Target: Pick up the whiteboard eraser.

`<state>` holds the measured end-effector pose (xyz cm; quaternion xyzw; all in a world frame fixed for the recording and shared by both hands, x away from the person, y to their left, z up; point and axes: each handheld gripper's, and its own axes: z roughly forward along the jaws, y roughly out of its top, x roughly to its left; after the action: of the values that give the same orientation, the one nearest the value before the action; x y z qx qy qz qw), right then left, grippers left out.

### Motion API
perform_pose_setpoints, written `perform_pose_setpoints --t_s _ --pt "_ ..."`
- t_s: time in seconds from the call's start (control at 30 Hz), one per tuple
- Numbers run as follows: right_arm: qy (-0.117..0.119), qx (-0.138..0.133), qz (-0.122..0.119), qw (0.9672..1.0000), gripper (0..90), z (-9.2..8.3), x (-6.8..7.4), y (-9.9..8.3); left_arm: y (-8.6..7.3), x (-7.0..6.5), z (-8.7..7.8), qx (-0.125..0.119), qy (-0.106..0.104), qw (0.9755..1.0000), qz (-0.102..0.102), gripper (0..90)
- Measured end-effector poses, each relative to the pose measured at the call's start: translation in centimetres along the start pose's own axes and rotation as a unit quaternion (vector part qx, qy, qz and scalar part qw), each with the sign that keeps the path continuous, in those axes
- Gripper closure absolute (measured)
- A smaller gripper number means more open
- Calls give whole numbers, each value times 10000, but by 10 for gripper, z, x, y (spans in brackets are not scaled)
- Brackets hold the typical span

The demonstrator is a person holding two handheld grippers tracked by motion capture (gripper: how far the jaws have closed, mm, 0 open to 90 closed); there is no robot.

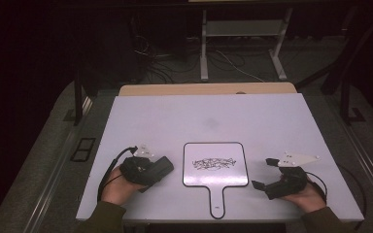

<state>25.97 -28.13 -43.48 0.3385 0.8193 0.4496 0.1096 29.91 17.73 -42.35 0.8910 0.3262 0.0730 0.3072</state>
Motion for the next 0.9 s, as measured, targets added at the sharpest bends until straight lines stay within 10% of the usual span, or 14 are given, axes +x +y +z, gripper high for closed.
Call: perform_pose_setpoints --t_s 0.9 --pt "3 -37 9 10000 0 -3 0 -1 20 0 -16 -489 -37 9988 63 390"
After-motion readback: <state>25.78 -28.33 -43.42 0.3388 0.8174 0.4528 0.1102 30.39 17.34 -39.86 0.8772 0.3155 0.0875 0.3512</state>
